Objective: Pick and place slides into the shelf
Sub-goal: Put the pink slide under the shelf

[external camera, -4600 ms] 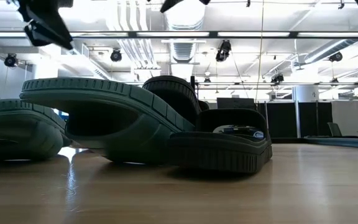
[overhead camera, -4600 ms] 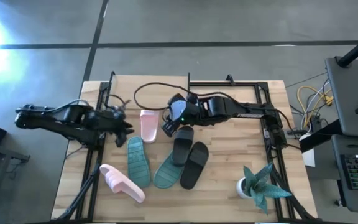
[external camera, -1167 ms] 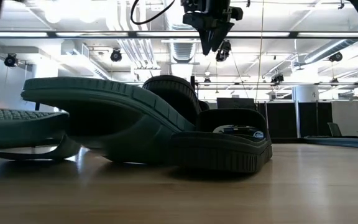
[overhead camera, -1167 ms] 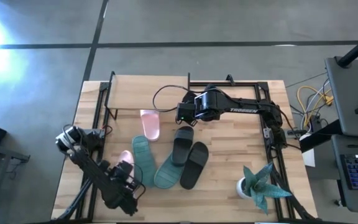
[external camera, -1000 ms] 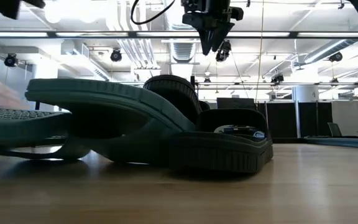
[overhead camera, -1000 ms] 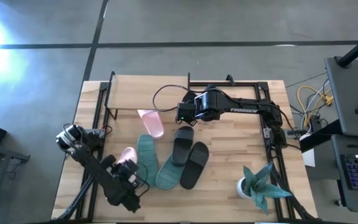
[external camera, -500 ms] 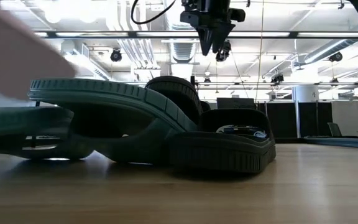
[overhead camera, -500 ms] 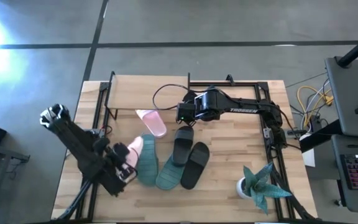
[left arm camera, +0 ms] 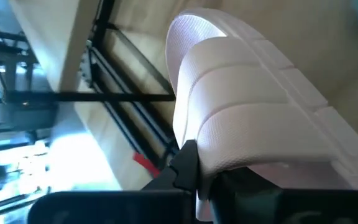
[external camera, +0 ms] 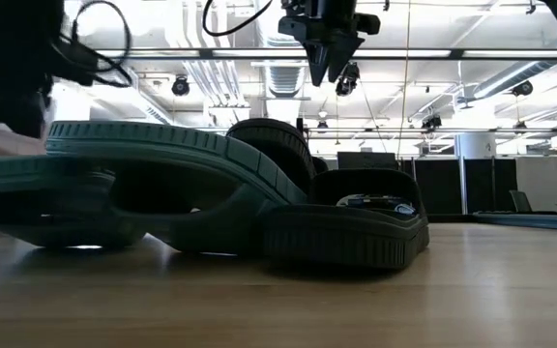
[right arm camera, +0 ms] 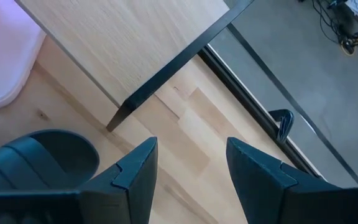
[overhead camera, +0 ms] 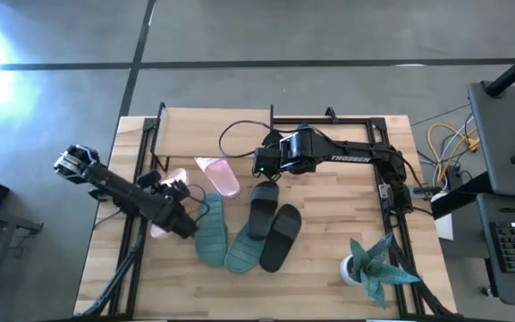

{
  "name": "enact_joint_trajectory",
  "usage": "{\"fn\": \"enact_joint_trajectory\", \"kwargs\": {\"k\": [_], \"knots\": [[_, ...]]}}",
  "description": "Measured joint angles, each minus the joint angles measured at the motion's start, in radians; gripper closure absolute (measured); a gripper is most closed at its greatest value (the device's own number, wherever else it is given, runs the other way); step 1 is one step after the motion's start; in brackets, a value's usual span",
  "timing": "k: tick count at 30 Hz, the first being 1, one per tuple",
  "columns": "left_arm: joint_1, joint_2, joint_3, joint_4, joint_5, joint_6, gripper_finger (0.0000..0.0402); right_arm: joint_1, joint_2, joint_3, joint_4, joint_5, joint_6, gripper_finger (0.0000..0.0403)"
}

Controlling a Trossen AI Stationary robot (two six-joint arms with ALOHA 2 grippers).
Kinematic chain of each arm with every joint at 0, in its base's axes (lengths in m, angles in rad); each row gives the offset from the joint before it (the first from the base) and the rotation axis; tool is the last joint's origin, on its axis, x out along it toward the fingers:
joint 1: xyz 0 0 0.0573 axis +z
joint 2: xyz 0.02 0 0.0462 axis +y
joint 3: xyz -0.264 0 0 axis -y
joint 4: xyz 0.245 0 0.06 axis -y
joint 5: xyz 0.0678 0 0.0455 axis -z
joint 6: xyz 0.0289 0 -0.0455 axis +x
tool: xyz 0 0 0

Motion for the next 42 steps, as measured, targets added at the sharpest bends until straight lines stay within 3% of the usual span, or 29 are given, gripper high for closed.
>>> {"fn": "enact_joint_trajectory", "kwargs": {"k": [14, 19, 24, 34, 42], "knots": [[0.372, 0.014, -0.041, 0.182, -0.209, 0.459, 0.0401, -0.004, 0.000, 0.000, 0.005, -0.003, 0.001, 0.0220], [0.488, 0.013, -0.093, 0.379, -0.210, 0.643, 0.0402, -0.004, 0.000, -0.001, 0.005, -0.004, 0.001, 0.0220], [0.593, 0.034, -0.097, 0.386, -0.246, 0.697, 0.0402, -0.004, 0.000, -0.002, 0.005, -0.008, 0.001, 0.0220], [0.658, 0.042, -0.102, 0.454, -0.288, 0.780, 0.0391, -0.004, 0.000, -0.003, 0.005, -0.008, 0.001, 0.0220], [0.658, 0.099, -0.098, 0.453, -0.289, 0.779, 0.0303, -0.004, 0.000, -0.004, 0.005, -0.007, 0.001, 0.0220]]}}
